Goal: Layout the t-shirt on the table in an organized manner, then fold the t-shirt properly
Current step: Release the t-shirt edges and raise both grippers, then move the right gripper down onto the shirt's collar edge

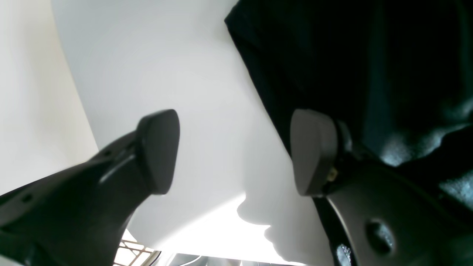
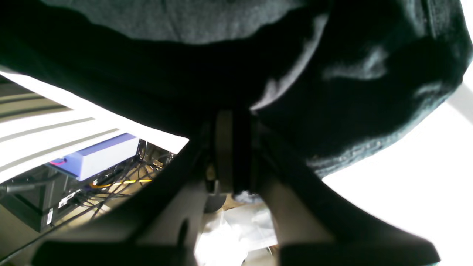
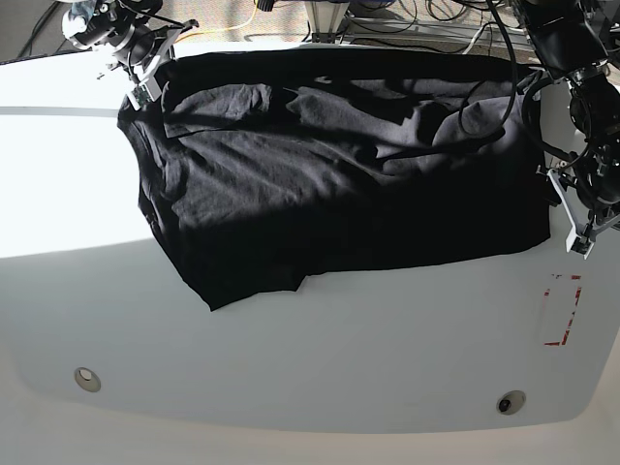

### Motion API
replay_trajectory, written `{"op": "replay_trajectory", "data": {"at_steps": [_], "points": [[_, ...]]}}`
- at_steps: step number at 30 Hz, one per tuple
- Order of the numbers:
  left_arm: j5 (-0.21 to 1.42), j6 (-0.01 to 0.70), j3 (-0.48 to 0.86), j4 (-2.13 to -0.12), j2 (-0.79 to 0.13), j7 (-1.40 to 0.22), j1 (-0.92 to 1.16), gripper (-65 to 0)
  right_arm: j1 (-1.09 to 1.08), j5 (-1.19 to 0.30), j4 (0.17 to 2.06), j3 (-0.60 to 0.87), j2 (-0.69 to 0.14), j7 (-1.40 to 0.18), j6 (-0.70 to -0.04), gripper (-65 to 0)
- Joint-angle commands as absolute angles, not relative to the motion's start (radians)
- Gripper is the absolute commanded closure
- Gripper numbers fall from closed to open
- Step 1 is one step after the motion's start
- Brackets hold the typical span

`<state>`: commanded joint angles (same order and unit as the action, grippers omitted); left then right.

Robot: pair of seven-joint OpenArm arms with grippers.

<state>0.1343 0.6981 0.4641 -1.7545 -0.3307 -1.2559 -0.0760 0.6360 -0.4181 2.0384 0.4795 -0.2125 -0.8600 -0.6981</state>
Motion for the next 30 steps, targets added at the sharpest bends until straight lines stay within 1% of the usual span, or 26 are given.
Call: {"op": "replay_trajectory", "data": {"at_steps": [3, 4, 5, 7, 8, 10, 11, 12, 14, 16, 23, 30], "points": [[0.137, 0.698, 0.464, -1.755, -0.331, -1.256, -0.074, -37.9, 0.63, -0.426, 2.038, 0.506, -0.219, -0.866, -0.698, -19.8], [0.137, 0.698, 0.464, -1.755, -0.331, -1.256, -0.071, -37.9, 0.625, -0.427, 2.038, 0.516, -0.22, -0.871, -0.698, -26.5], [0.137, 0.698, 0.464, -1.755, -0.332, -1.256, -0.071, -37.9, 0.625, -0.427, 2.038, 0.526, -0.22, -0.871, -0.698, -30.8], [0.137, 0.698, 0.464, -1.755, -0.335, -1.256, -0.071, -37.9, 0.628, -0.427, 2.038, 0.558, -0.222, -0.871, -0.698, -41.9], [0.137, 0.698, 0.464, -1.755, -0.335, -1.256, -0.07, -37.9, 0.628, -0.427, 2.038, 0.57, -0.222, -0.871, -0.698, -45.0], [0.137, 0.698, 0.464, -1.755, -0.337, -1.256, -0.065, -37.9, 0.628, -0.423, 2.038, 0.598, -0.223, -0.871, -0.698, -54.4], [0.137, 0.698, 0.464, -1.755, -0.337, -1.256, -0.061, -37.9, 0.63, -0.423, 2.038, 0.601, -0.226, -0.871, -0.698, -56.3], [0.137, 0.698, 0.464, -1.755, -0.338, -1.256, -0.053, -37.9, 0.634, -0.421, 2.038, 0.608, -0.242, -0.872, -0.698, -59.8], [0.137, 0.698, 0.464, -1.756, -0.346, -1.256, -0.05, -37.9, 0.662, -0.427, 2.038, 0.61, -0.268, -0.872, -0.698, -62.3], [0.137, 0.698, 0.464, -1.755, -0.351, -1.256, -0.045, -37.9, 0.684, -0.429, 2.038, 0.61, -0.28, -0.872, -0.698, -62.9], [0.136, 0.698, 0.464, -1.755, -0.351, -1.256, -0.044, -37.9, 0.717, -0.43, 2.04, 0.622, -0.285, -0.871, -0.698, -62.9], [0.136, 0.698, 0.463, -1.748, -0.351, -1.219, -0.044, -37.9, 0.662, -0.529, 2.037, 0.736, -0.283, -0.869, -0.698, -62.8]]}}
